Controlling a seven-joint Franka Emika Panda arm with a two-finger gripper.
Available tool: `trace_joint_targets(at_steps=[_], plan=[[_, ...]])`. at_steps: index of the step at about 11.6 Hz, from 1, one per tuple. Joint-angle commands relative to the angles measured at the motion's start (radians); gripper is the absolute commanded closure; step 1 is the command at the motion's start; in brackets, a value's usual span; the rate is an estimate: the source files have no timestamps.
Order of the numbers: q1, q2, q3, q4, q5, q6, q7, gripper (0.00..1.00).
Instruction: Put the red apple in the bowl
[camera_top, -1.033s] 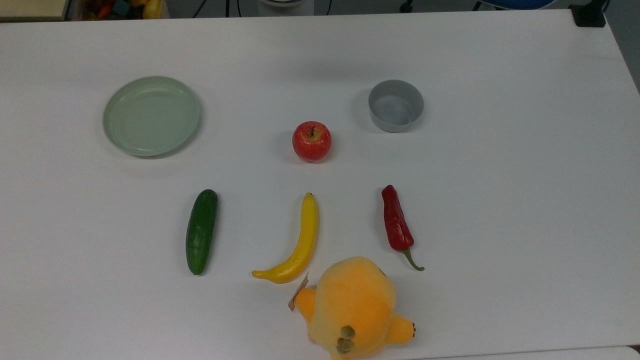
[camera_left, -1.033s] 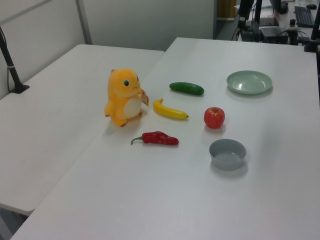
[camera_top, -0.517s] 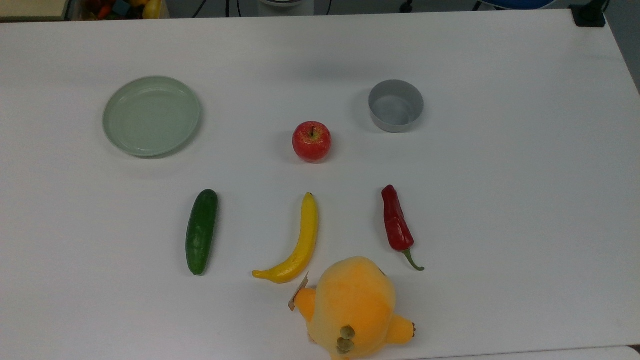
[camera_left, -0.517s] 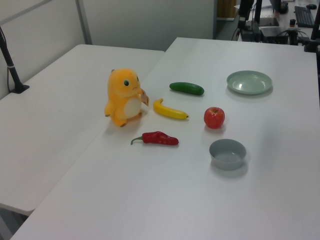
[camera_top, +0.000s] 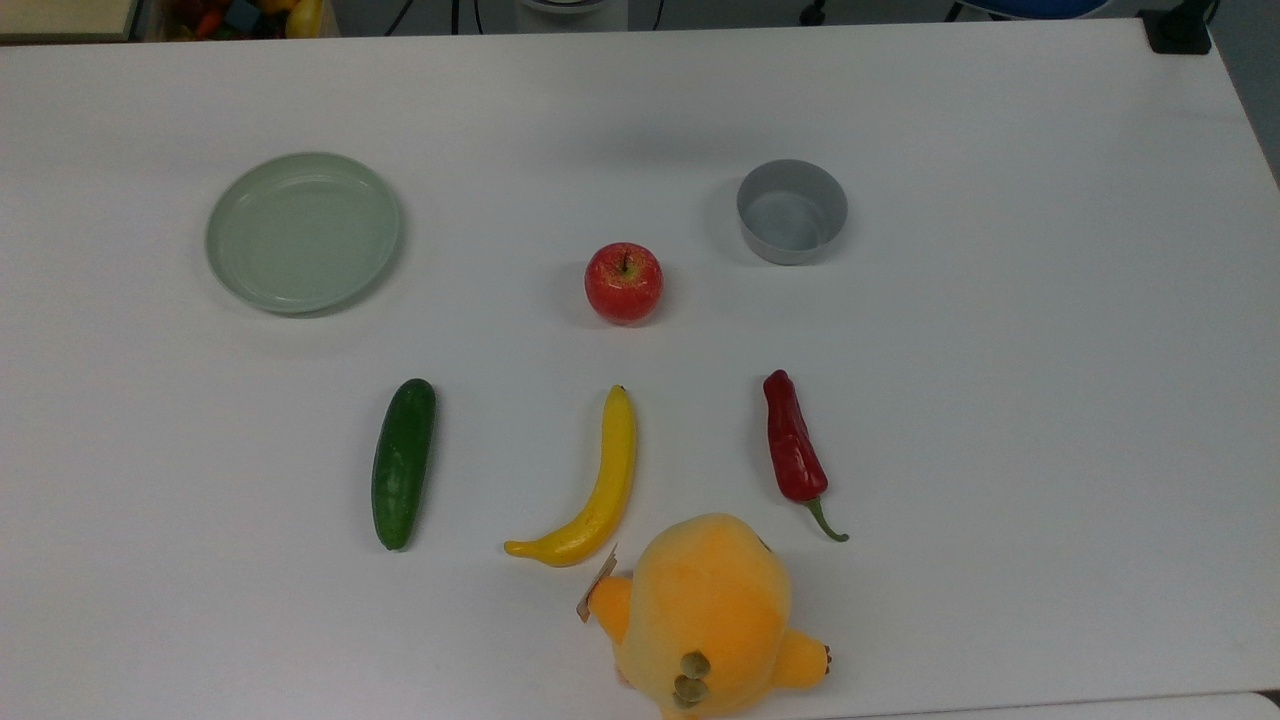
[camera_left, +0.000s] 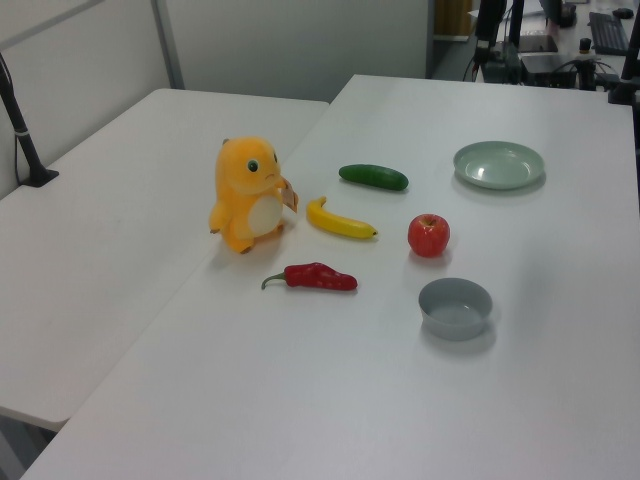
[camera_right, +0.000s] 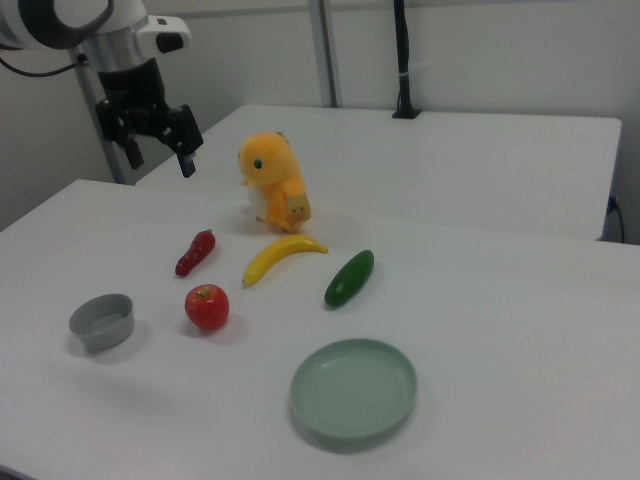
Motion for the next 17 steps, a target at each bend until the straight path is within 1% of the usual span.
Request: trace_joint_targets(at_steps=[1,3,6,8,9,10,11,14,17], plan=[[0.006,0.028,0.002,-0.007,0.005,0.024,-0.029,0.0],[0.01,0.072,0.002,0.003,0.003,0.039,-0.032,0.0],[0.034,0.134,0.002,0.006,0.006,0.117,-0.031,0.0],[0.039,0.151,0.004,-0.003,0.006,0.149,-0.032,0.0],[0.046,0.154,0.014,-0.035,0.005,0.156,-0.034,0.0],[0.046,0.156,0.034,-0.066,0.003,0.197,-0.028,0.0],[0.046,0.162,0.036,-0.1,0.003,0.249,-0.023,0.0],[0.049,0.191,0.039,-0.17,0.002,0.339,-0.023,0.0],[0.051,0.231,0.042,-0.249,-0.015,0.431,-0.025,0.0]])
